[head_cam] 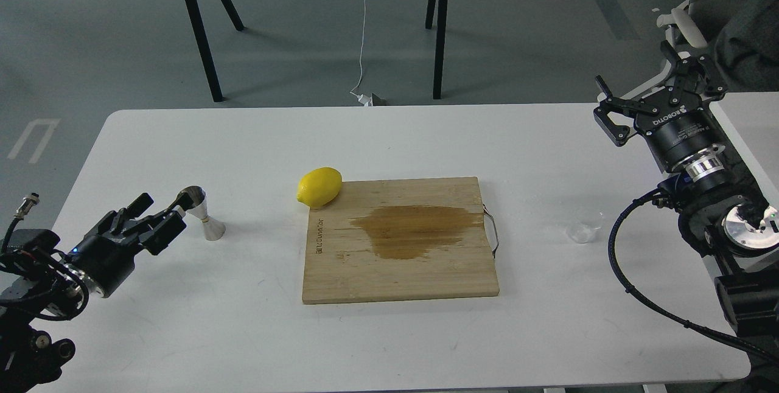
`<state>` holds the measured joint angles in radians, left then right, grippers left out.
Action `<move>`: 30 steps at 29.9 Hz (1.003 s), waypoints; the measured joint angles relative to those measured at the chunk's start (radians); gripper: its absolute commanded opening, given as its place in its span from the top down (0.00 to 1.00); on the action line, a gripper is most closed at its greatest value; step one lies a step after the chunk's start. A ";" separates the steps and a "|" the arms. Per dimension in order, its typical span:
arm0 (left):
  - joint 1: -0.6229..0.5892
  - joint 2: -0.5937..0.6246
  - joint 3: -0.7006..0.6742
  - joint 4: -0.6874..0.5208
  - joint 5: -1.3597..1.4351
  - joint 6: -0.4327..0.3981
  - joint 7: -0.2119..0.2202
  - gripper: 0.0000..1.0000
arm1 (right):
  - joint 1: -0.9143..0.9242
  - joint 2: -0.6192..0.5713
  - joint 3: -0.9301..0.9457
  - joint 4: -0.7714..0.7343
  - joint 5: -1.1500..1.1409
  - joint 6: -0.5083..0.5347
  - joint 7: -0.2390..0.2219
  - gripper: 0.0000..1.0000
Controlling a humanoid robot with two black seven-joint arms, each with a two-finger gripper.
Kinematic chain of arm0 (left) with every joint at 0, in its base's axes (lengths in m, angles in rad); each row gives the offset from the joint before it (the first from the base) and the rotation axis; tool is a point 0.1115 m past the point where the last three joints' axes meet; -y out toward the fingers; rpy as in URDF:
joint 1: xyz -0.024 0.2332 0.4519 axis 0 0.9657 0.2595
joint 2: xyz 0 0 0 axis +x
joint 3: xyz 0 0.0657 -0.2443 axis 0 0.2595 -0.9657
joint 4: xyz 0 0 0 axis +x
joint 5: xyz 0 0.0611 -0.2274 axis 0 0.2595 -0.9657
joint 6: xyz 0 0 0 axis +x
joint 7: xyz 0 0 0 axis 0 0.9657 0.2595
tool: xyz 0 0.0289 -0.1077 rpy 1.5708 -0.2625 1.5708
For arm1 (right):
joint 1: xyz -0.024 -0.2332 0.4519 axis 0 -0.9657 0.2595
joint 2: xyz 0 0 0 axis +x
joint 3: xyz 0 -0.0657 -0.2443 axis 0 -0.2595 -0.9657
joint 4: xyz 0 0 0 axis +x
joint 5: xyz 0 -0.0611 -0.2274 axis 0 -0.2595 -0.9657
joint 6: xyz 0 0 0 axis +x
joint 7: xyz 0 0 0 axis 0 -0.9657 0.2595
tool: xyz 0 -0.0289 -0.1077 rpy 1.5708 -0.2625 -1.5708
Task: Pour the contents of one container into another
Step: 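Close the left gripper around the metal jigger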
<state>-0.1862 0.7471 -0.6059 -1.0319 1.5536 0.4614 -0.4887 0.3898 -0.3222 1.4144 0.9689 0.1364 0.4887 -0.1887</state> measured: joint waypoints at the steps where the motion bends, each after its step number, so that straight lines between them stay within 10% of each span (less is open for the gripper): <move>1: 0.003 -0.006 0.000 0.010 0.001 0.001 0.000 0.00 | 0.000 0.000 0.000 0.000 0.000 0.000 0.000 0.01; 30: -0.030 -0.187 0.066 0.246 0.001 0.004 0.000 0.00 | -0.006 -0.008 0.003 0.004 0.002 0.000 -0.001 0.01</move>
<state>-0.2162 0.5601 -0.5401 -0.7861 1.5542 0.4650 -0.4887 0.3837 -0.3298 1.4177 0.9727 0.1381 0.4887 -0.1901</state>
